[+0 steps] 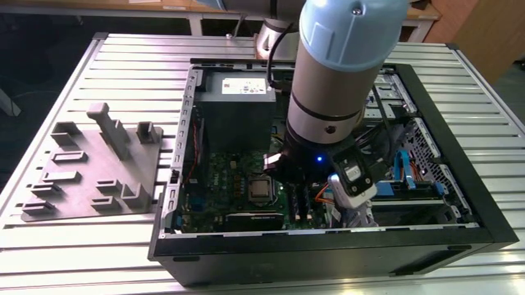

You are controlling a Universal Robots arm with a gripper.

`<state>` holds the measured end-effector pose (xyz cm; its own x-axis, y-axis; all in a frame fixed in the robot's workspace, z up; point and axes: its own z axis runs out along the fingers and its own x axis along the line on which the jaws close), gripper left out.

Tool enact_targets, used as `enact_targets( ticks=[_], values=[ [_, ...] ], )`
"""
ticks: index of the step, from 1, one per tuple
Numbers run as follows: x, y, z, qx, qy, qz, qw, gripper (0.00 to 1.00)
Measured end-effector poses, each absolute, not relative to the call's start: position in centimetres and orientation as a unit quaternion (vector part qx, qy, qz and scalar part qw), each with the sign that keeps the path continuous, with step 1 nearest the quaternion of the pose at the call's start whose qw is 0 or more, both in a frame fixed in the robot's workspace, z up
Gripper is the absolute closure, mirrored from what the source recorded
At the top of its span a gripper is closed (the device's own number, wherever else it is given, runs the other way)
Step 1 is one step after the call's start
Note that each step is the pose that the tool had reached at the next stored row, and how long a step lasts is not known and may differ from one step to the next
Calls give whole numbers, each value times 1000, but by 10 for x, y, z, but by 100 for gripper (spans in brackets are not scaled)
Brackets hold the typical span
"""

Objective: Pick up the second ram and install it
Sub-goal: 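Press down the second ram until it locks into place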

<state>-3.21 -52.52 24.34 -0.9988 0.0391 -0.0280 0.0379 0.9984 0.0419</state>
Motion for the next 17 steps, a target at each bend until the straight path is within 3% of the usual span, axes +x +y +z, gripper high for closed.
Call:
enact_targets(
  ticks=[8,17],
  values=[
    [-32,-500,243,20,999,21,14,93],
    [-33,-498,248,20,999,21,14,93]
  ],
)
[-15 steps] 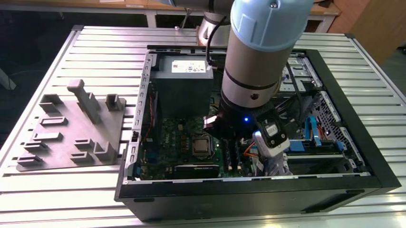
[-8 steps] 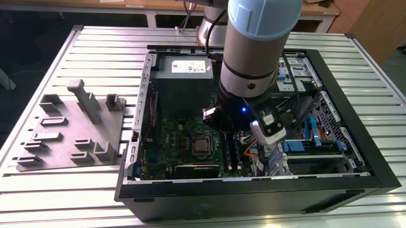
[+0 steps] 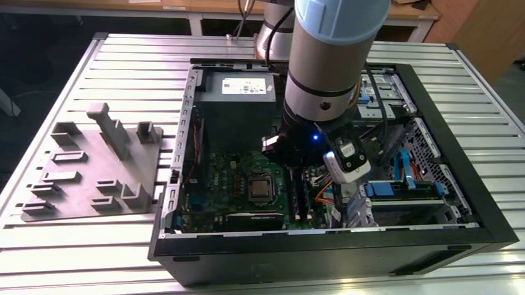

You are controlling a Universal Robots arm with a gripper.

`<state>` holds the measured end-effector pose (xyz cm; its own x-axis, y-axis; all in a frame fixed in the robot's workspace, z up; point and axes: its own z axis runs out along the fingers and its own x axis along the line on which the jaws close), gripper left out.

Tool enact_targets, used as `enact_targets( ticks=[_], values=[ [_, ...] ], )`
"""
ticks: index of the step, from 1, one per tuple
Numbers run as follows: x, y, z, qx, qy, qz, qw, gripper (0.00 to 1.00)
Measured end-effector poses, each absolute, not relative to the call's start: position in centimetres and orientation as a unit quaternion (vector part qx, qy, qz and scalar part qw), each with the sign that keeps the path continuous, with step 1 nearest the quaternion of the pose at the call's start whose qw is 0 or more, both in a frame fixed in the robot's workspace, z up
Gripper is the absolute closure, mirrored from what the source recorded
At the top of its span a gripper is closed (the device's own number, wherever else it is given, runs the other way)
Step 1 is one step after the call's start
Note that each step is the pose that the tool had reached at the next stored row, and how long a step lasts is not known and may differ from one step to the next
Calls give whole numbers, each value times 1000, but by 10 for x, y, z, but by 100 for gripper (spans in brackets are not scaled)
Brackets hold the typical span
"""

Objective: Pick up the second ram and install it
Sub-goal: 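Press down the second ram until it locks into place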

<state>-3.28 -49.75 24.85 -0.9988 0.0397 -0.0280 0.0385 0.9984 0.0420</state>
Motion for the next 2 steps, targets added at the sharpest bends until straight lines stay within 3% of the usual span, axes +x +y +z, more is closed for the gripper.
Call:
enact_targets(
  ticks=[2],
  values=[
    [-33,-498,249,20,999,21,14,93]
  ],
)
